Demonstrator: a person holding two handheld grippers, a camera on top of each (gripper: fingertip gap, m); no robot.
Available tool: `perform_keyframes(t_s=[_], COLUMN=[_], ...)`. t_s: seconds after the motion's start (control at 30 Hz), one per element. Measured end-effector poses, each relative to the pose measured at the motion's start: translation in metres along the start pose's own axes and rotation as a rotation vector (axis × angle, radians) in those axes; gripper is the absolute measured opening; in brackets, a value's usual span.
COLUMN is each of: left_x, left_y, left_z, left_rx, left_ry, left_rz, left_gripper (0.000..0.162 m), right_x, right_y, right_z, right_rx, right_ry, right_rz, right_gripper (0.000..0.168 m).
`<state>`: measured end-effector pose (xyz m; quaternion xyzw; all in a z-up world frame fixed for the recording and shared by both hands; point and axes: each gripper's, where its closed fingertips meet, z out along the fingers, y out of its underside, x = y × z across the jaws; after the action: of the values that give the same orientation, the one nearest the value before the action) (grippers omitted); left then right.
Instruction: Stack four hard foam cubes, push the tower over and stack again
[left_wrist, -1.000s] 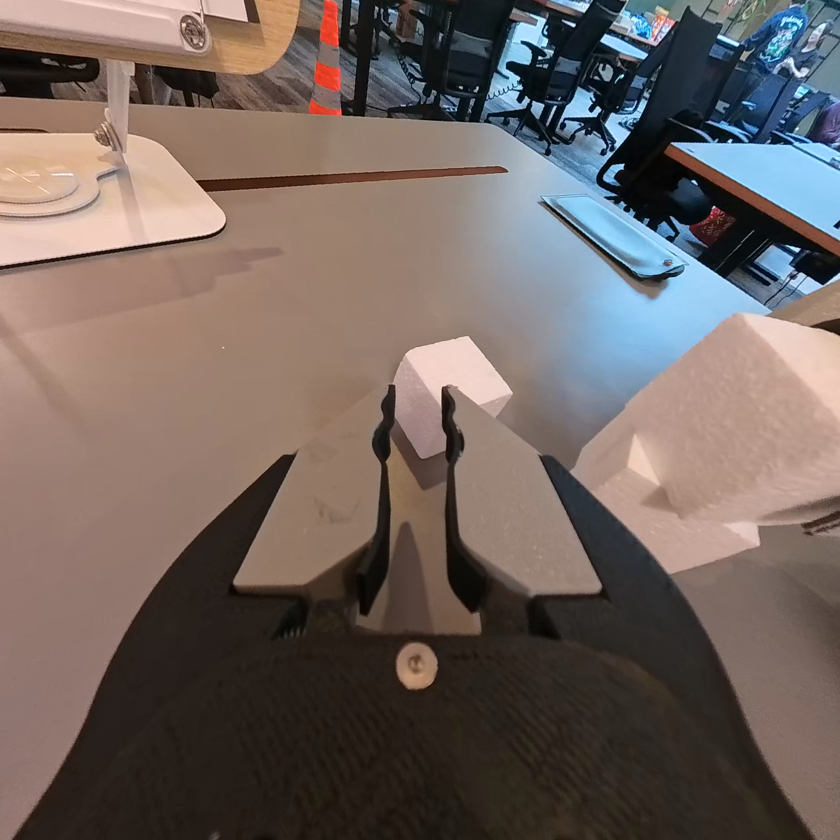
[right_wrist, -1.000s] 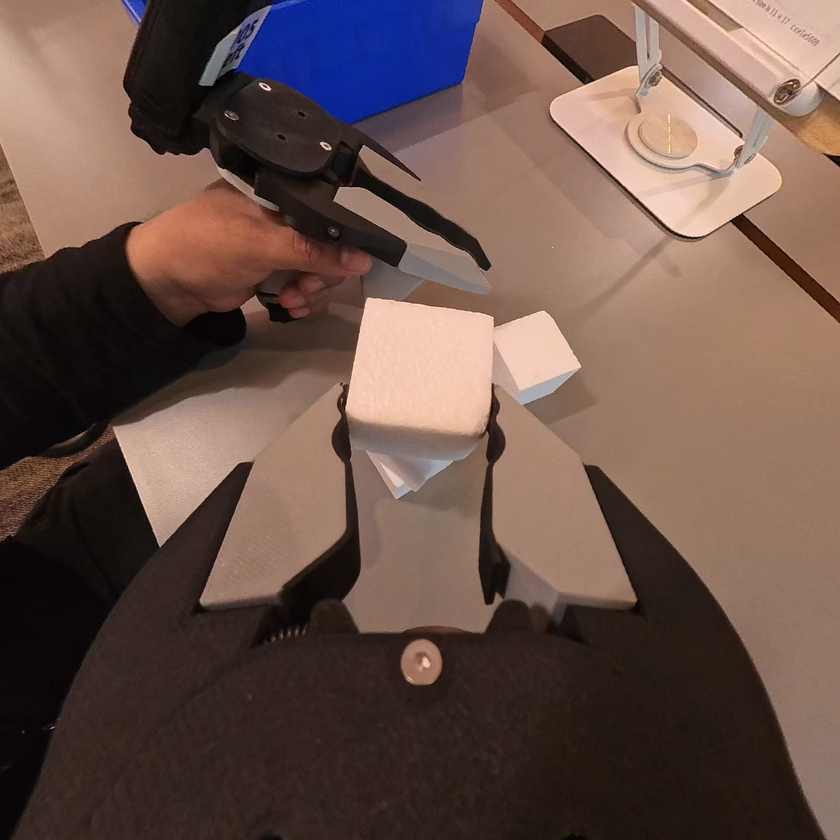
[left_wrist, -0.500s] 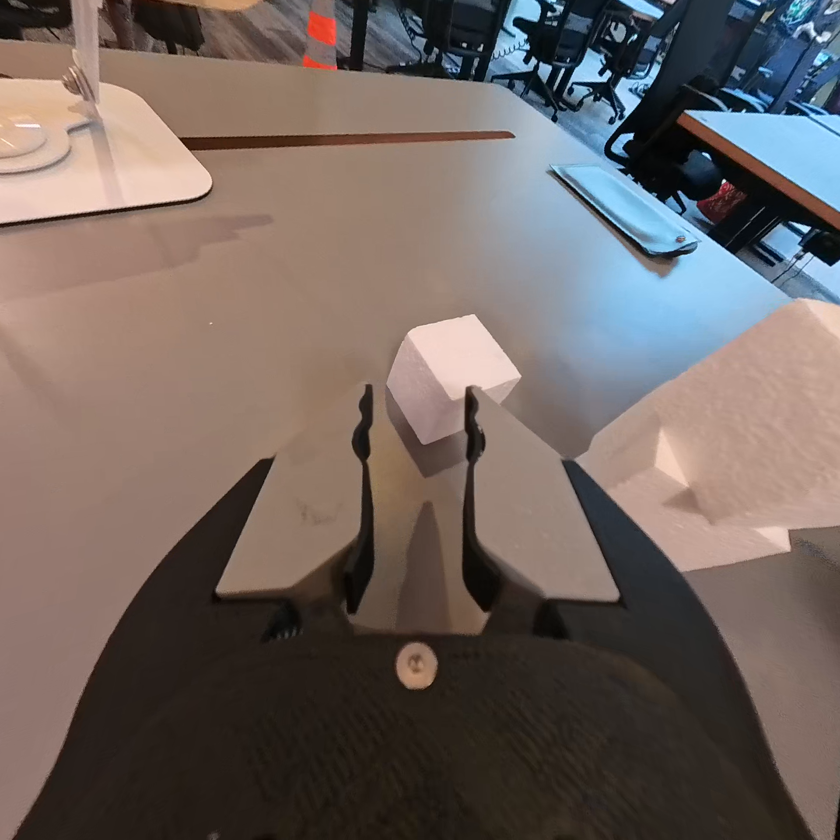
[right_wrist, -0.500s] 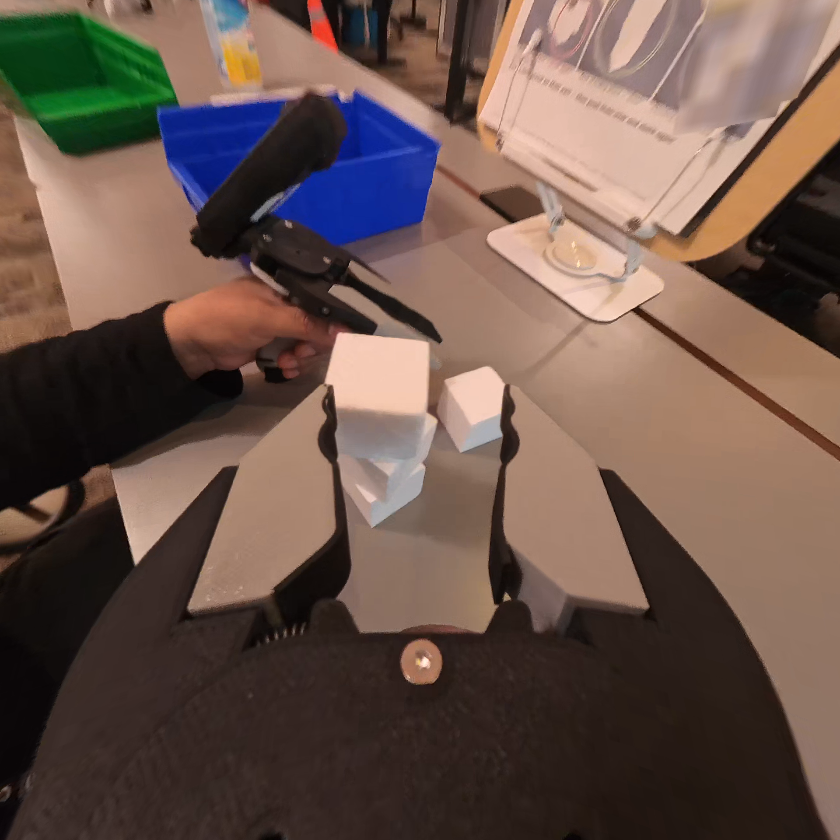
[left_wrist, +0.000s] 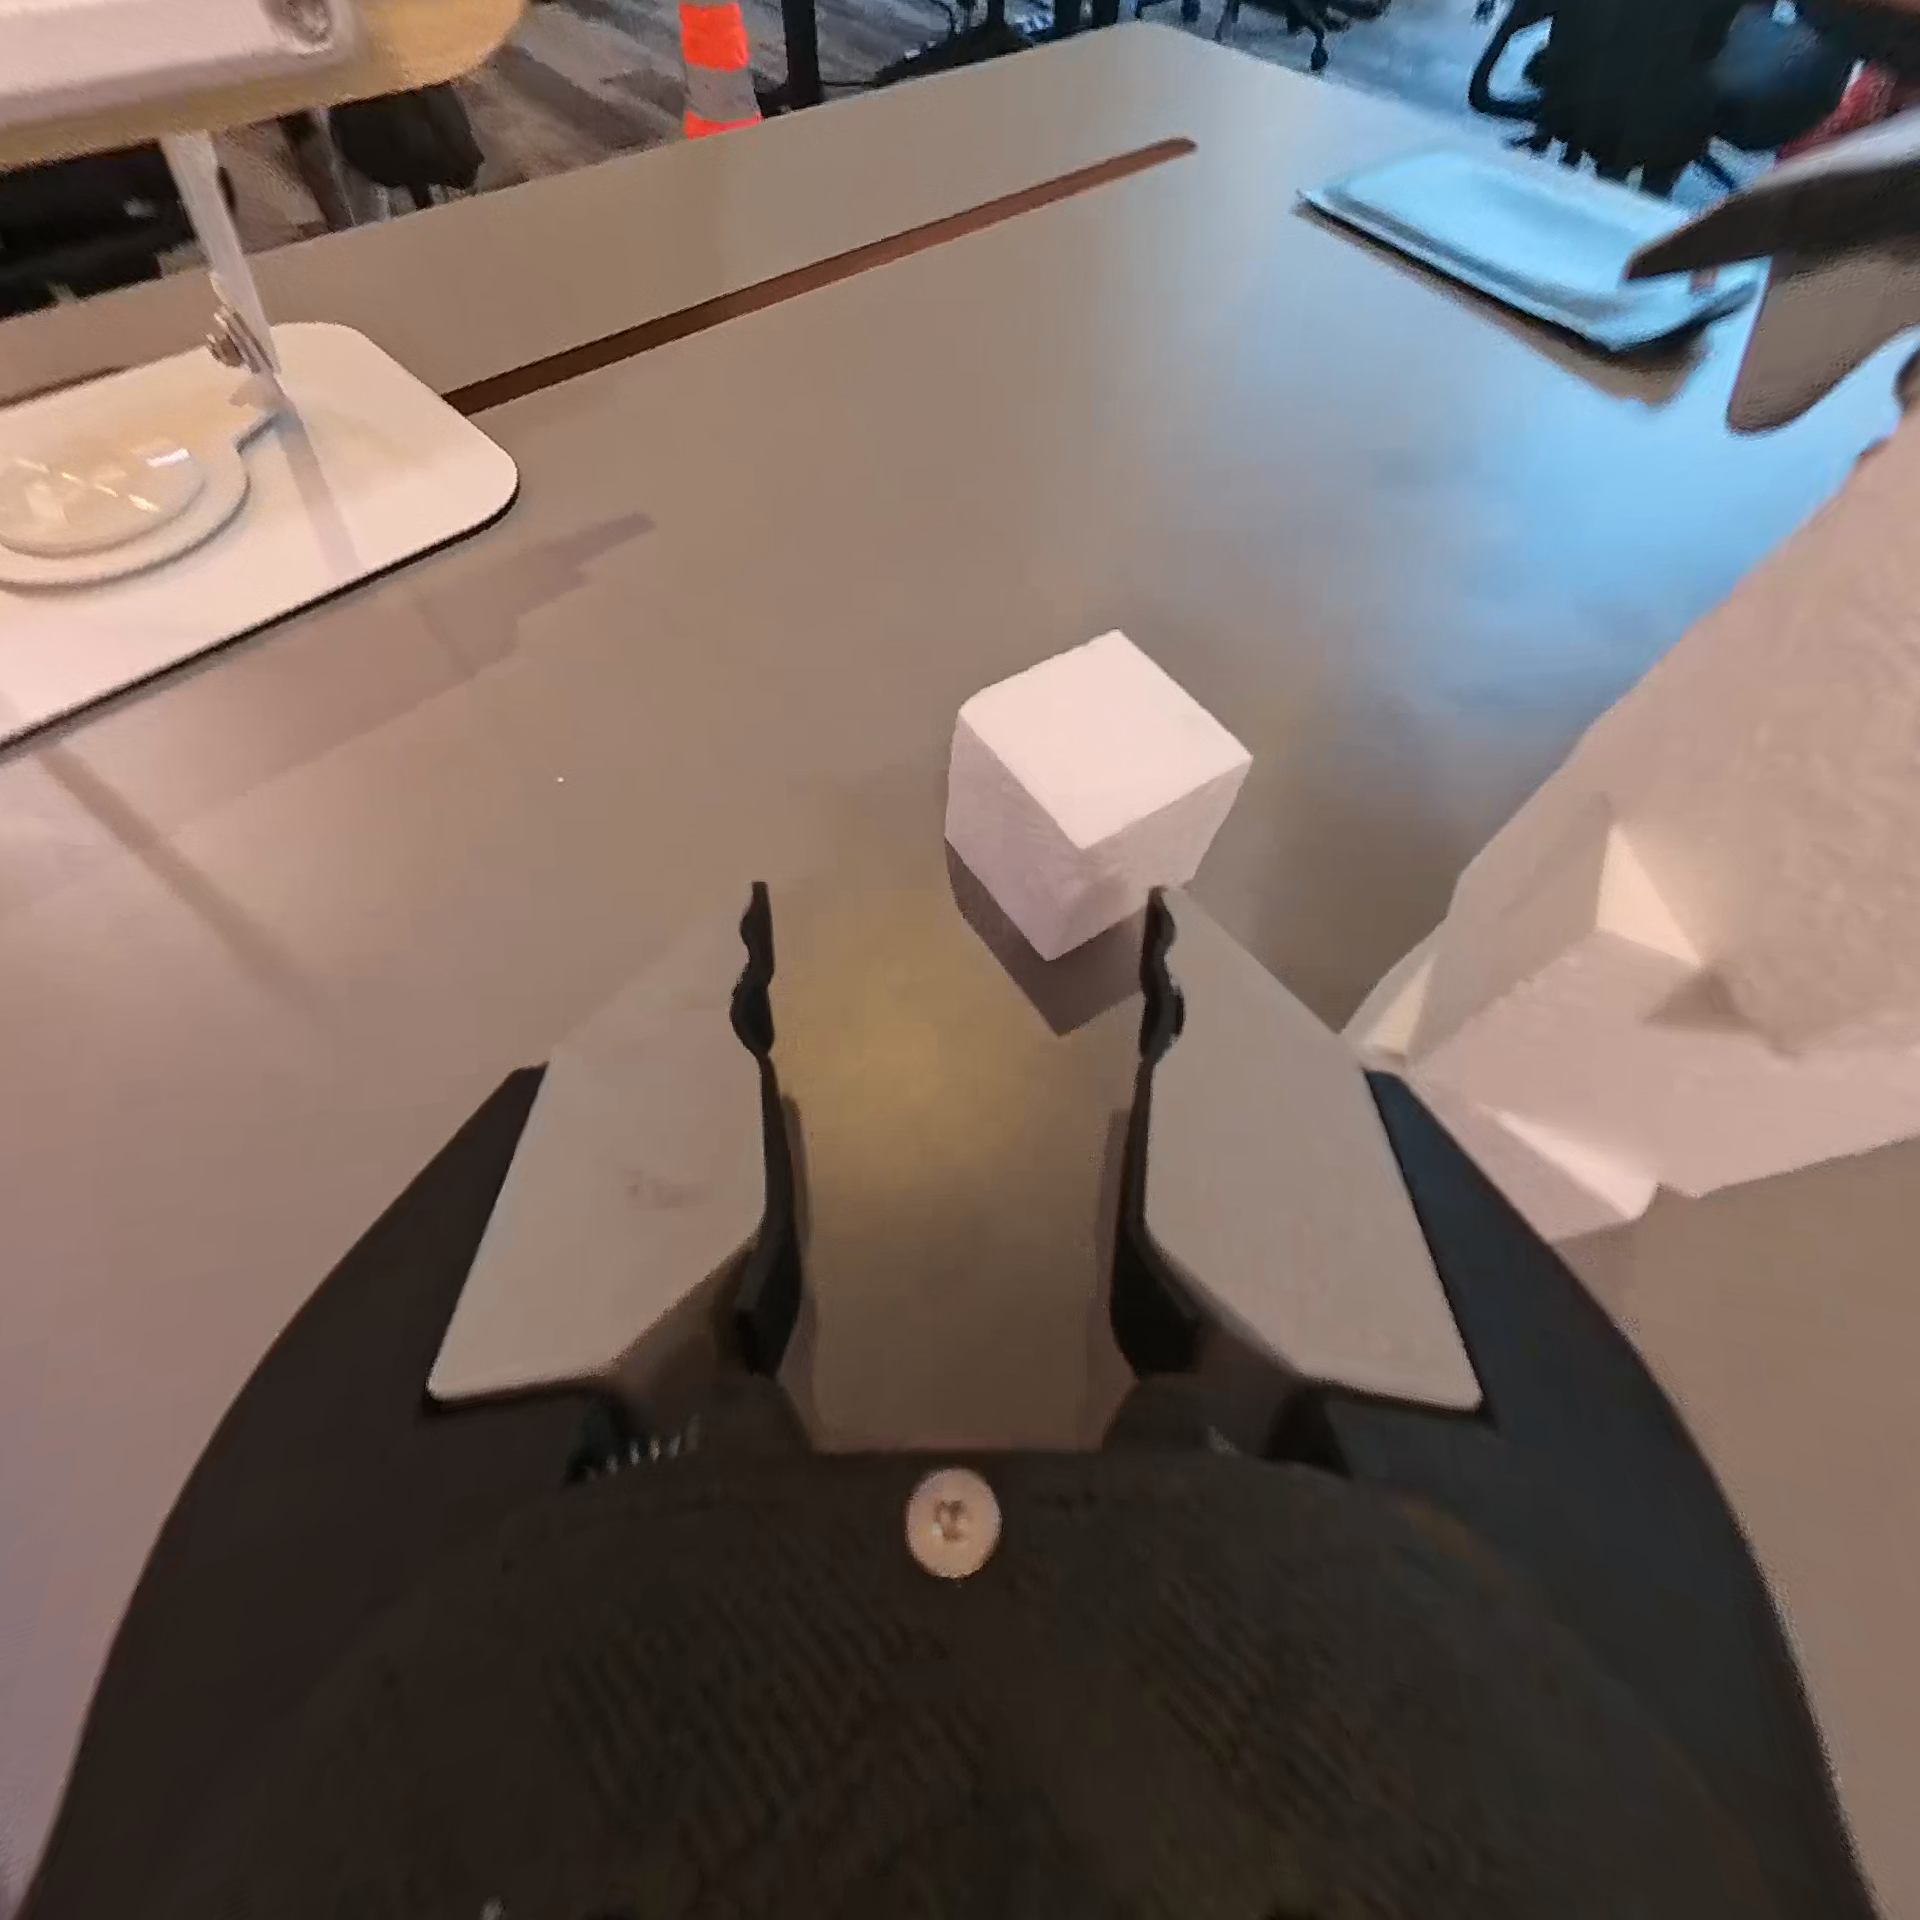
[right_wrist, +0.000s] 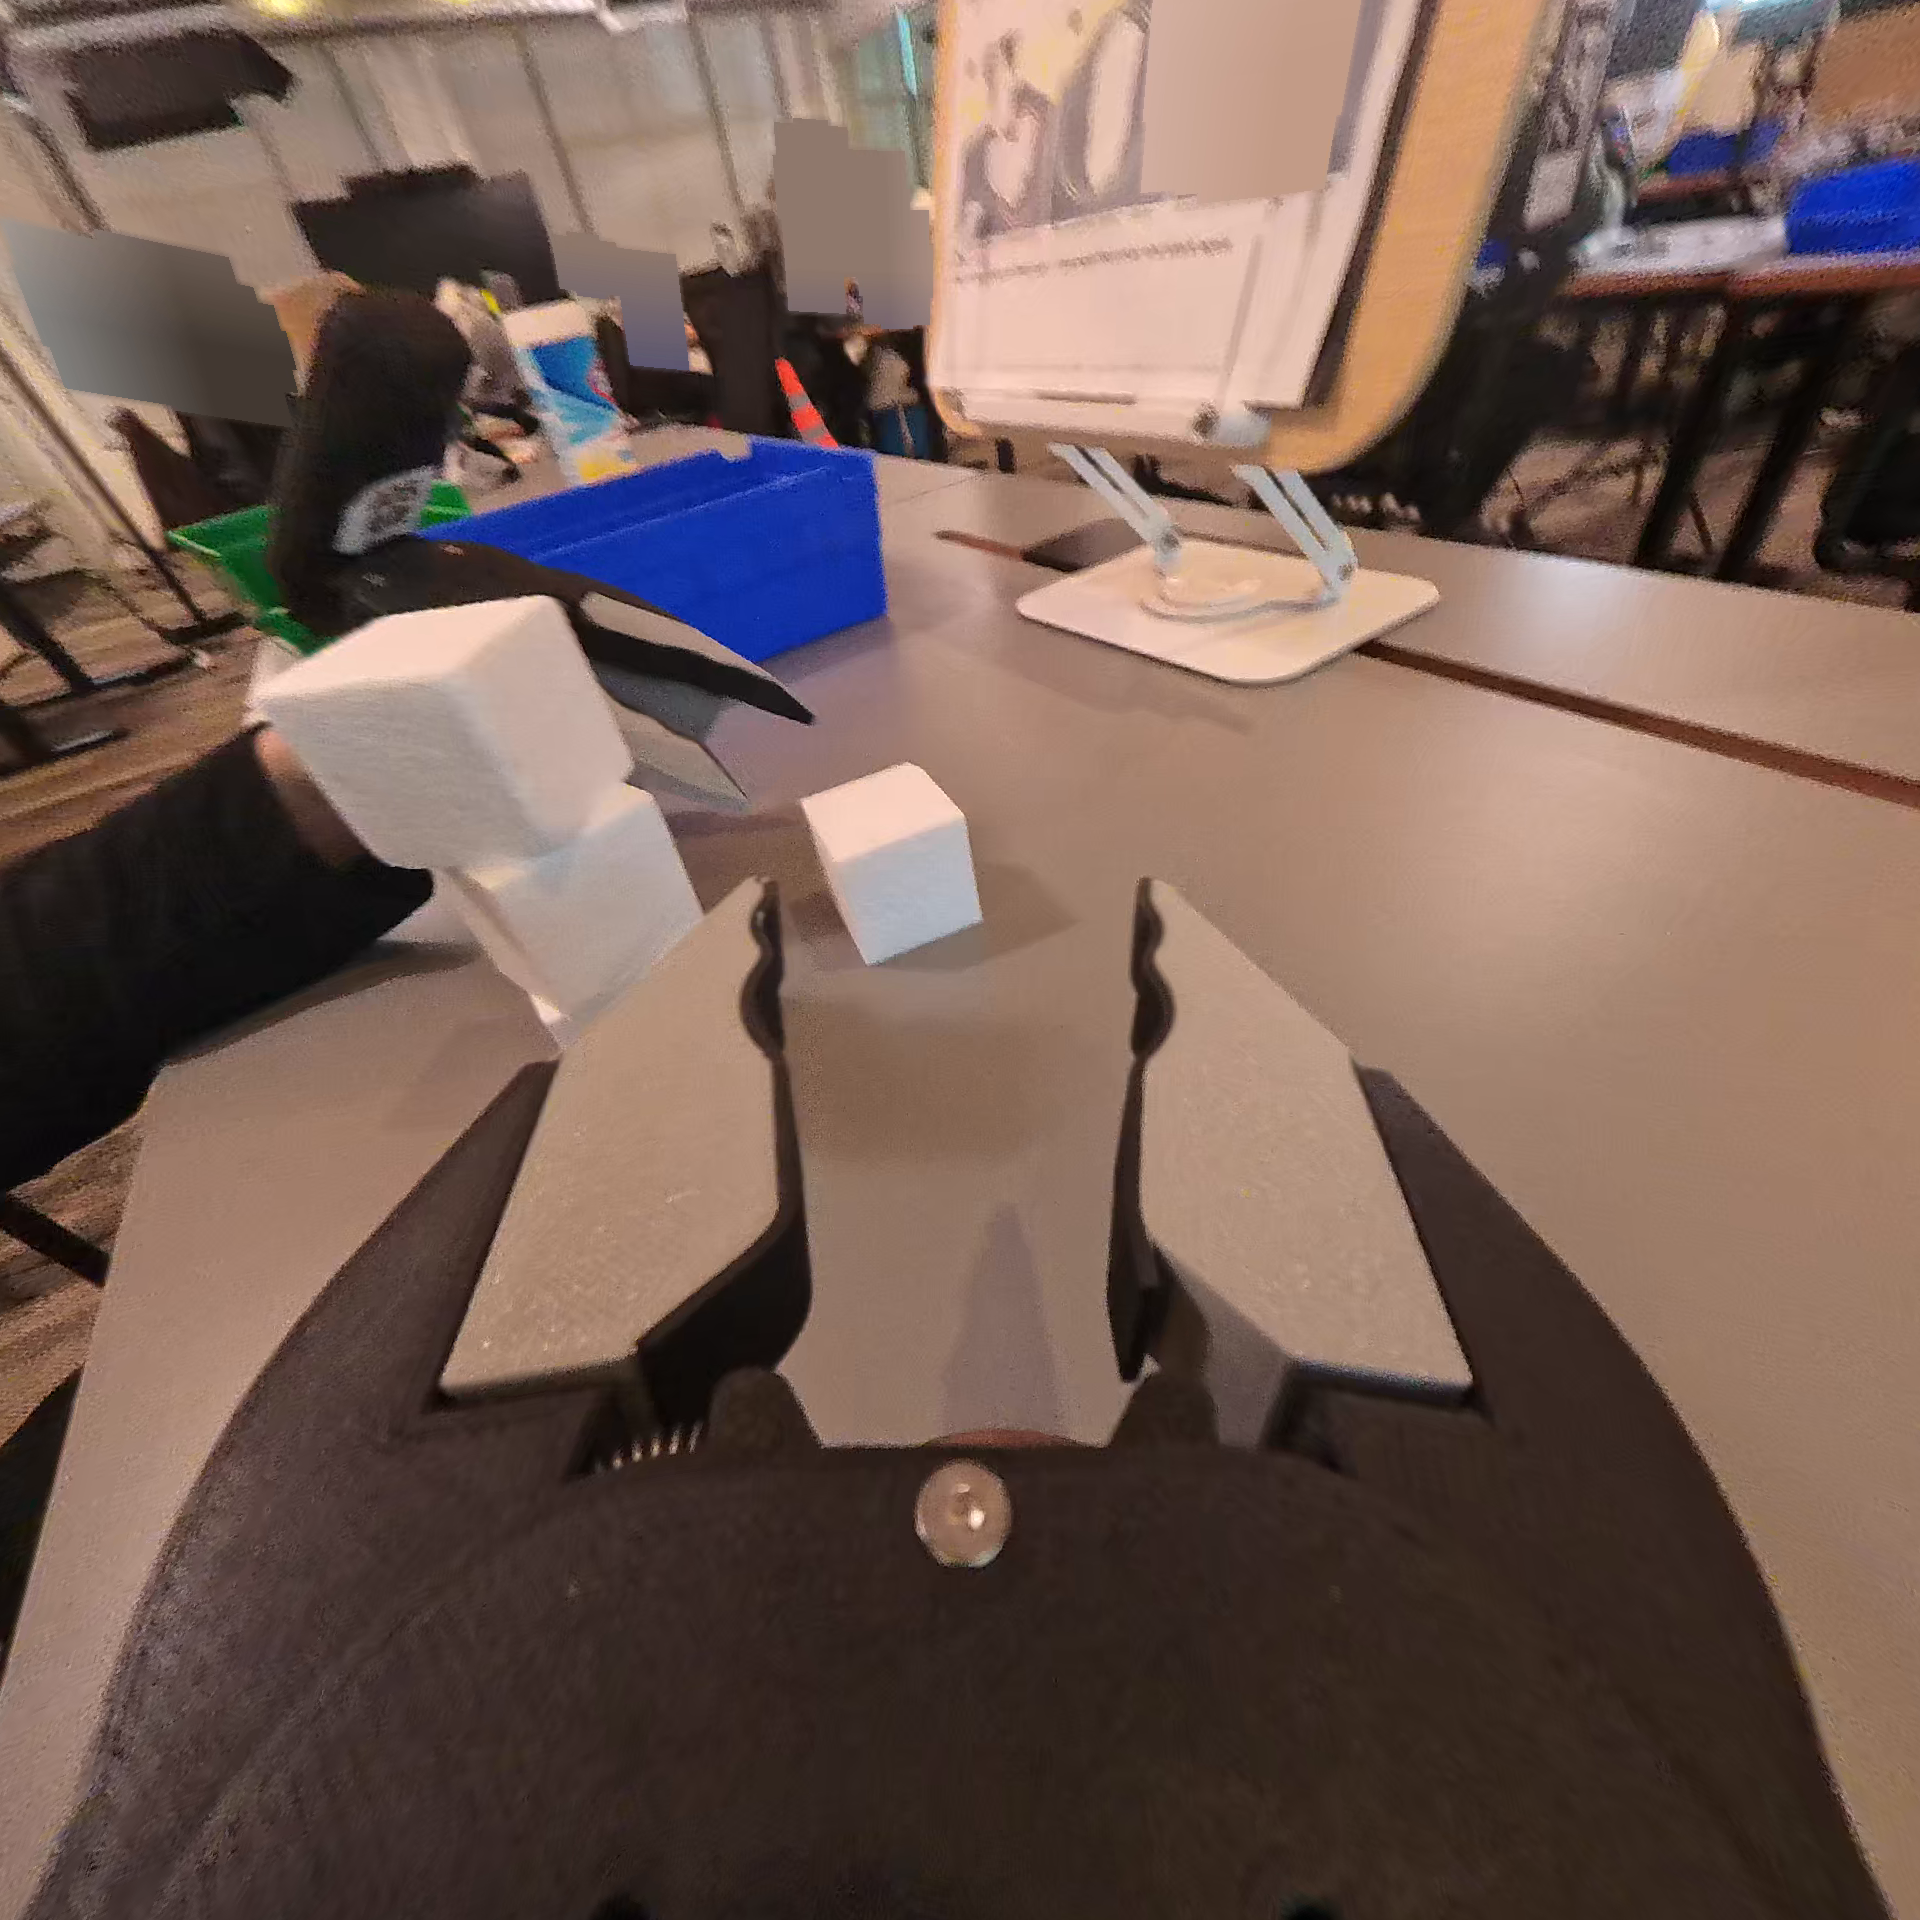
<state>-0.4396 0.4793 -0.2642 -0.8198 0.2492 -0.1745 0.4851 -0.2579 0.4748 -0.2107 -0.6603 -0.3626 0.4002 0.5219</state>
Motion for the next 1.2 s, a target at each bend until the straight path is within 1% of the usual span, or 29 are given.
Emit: perform_keyframes(t_s=[0.03,0.07,0.13,0.23,0.33,0.43,0.53,0.63,0.77,0.8,0.87,0.9,0.97,1.07,1.13,1.2], left_x=[0.002,0.004,0.009,0.013,0.022,0.026,0.031,0.029,0.03,0.031,0.031,0.032,0.031,0.02,0.014,0.017], left_y=[0.001,0.004,0.012,0.017,0.005,-0.007,-0.011,-0.007,0.004,0.009,0.02,0.02,0.011,-0.02,-0.044,-0.067], left_z=[0.0,0.0,0.001,0.002,0.0,0.008,0.02,0.031,0.048,0.053,0.059,0.061,0.061,0.05,0.034,0.012], left_rx=[-0.004,-0.009,-0.027,-0.059,-0.058,-0.09,-0.184,-0.304,-0.411,-0.44,-0.49,-0.488,-0.456,-0.374,-0.331,-0.291], left_ry=[0.007,0.026,0.103,0.212,0.28,0.335,0.433,0.494,0.536,0.542,0.554,0.558,0.55,0.483,0.438,0.422], left_rz=[0.046,0.093,0.16,0.181,0.316,0.47,0.539,0.571,0.602,0.611,0.638,0.642,0.625,0.591,0.563,0.545], left_gripper=[0.072,0.073,0.078,0.083,0.086,0.086,0.08,0.084,0.086,0.084,0.06,0.059,0.059,0.059,0.059,0.059], right_x=[-0.001,-0.002,-0.009,-0.012,-0.017,-0.018,-0.017,-0.016,-0.014,-0.013,-0.011,-0.009,-0.006,-0.004,-0.003,-0.003], right_y=[-0.003,-0.005,-0.005,-0.003,-0.002,-0.001,-0.001,-0.002,-0.007,-0.007,-0.007,-0.006,-0.004,-0.001,0.003,0.005], right_z=[-0.001,-0.001,0.002,0.006,0.008,0.009,0.008,0.007,0.004,0.003,0.003,0.003,0.003,0.004,0.006,0.007], right_rx=[0.034,0.054,0.057,0.052,0.047,0.037,0.039,0.043,0.057,0.059,0.058,0.056,0.051,0.039,0.023,0.012], right_ry=[-0.003,-0.003,-0.054,-0.081,-0.102,-0.097,-0.095,-0.103,-0.093,-0.091,-0.088,-0.086,-0.081,-0.078,-0.071,-0.067], right_rz=[-0.007,0.003,0.033,0.06,0.063,0.038,0.041,0.061,0.047,0.048,0.06,0.066,0.076,0.087,0.085,0.078], right_gripper=[0.06,0.061,0.062,0.062,0.062,0.061,0.061,0.061,0.059,0.059,0.058,0.058,0.058,0.058,0.058,0.058])
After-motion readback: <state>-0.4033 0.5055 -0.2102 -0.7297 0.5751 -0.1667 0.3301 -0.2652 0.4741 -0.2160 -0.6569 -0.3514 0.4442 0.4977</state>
